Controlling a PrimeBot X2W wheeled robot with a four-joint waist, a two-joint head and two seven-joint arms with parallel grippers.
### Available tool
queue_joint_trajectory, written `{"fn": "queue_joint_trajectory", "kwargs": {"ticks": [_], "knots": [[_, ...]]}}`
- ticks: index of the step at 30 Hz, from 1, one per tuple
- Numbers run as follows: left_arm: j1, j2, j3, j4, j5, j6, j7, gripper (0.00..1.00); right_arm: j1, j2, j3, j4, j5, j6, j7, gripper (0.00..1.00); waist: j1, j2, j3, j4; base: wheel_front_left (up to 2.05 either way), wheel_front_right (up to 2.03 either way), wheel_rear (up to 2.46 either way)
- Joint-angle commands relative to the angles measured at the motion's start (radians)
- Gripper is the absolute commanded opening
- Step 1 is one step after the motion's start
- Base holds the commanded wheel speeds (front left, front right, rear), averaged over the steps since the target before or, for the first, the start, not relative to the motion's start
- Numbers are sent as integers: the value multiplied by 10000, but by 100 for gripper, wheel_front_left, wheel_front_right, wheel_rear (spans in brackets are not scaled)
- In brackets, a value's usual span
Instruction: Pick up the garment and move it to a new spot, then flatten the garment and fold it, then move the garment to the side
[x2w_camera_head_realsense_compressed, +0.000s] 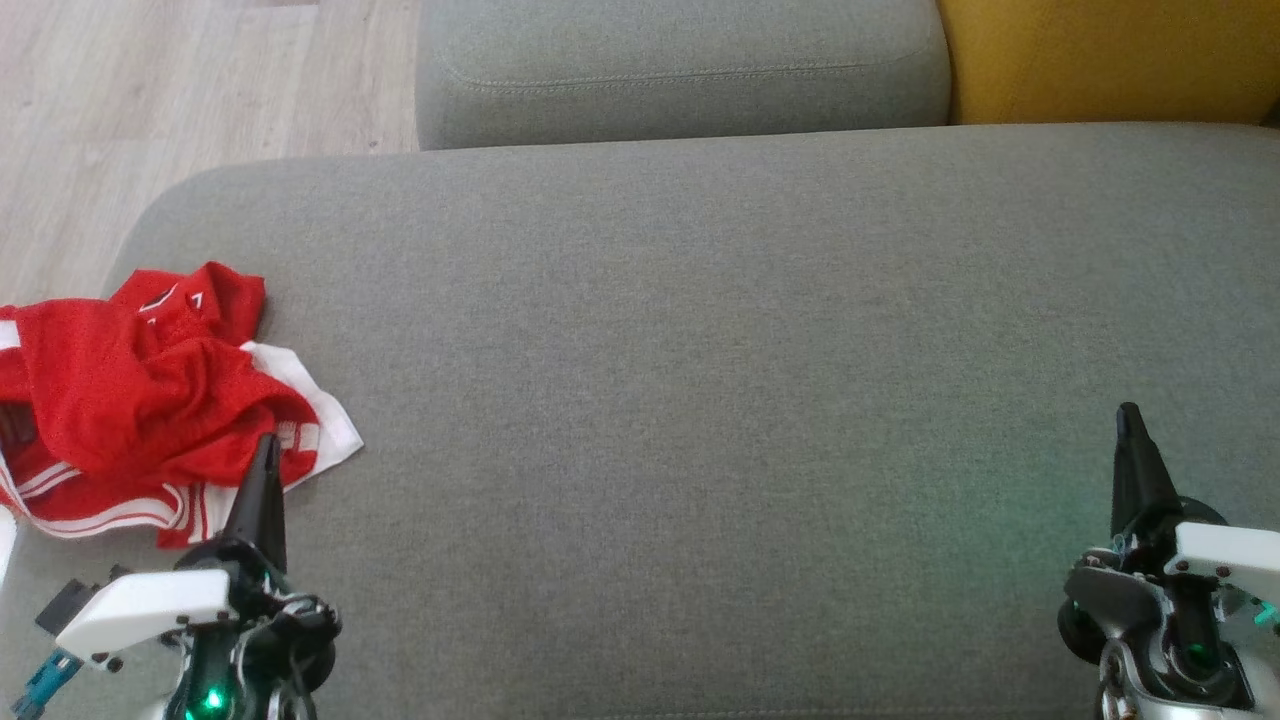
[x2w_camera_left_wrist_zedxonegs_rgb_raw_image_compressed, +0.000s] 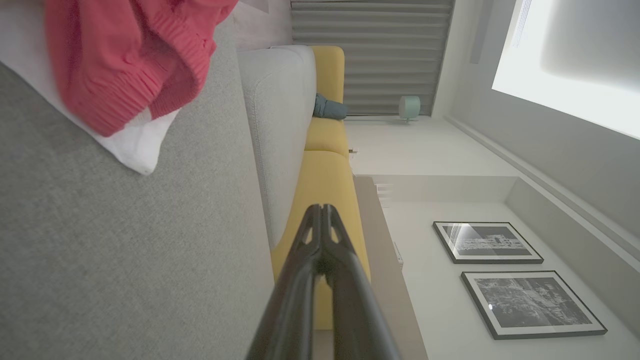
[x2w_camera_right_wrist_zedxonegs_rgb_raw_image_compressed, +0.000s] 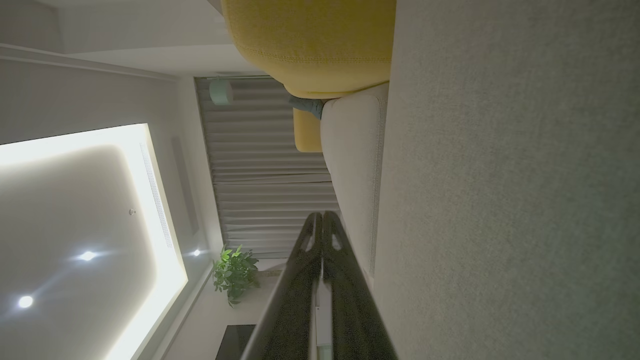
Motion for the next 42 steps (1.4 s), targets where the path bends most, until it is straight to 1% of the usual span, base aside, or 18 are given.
{"fn": "queue_joint_trajectory", "kwargs": {"ticks": [1, 16, 17, 21, 28, 35, 42], "knots": [[-519, 181, 344, -358, -46, -71, 84, 0, -235, -73, 208, -380, 74, 67, 56, 0, 0, 0, 0, 0, 0, 0, 0], [-519, 181, 344, -358, -46, -71, 84, 0, -235, -73, 208, -380, 74, 67, 56, 0, 0, 0, 0, 0, 0, 0, 0], [5, -11, -1, 40, 2, 6, -7, 100, 0, 2, 2, 39, -2, 0, -2, 100, 0, 0, 0, 0, 0, 0, 0], [360, -114, -35, 610, 5, 11, -19, 100, 253, 50, 18, 606, -6, -11, -7, 100, 0, 0, 5, -1, 0, 0, 0], [237, -94, -30, 606, 310, 7, -223, 100, 142, -35, 154, 518, -199, -7, -168, 100, 0, 0, 28, 4, 0, 0, 0], [114, -80, 76, 605, 1064, 2, -428, 100, -39, -202, 433, 565, -691, -2, -428, 100, 0, 0, 66, 2, 0, 0, 0], [1, -64, 77, 549, 2011, 59, -633, 100, -217, -269, 604, 583, -1611, 2, -636, 100, 0, 0, 114, -2, 0, 0, 0]]}}
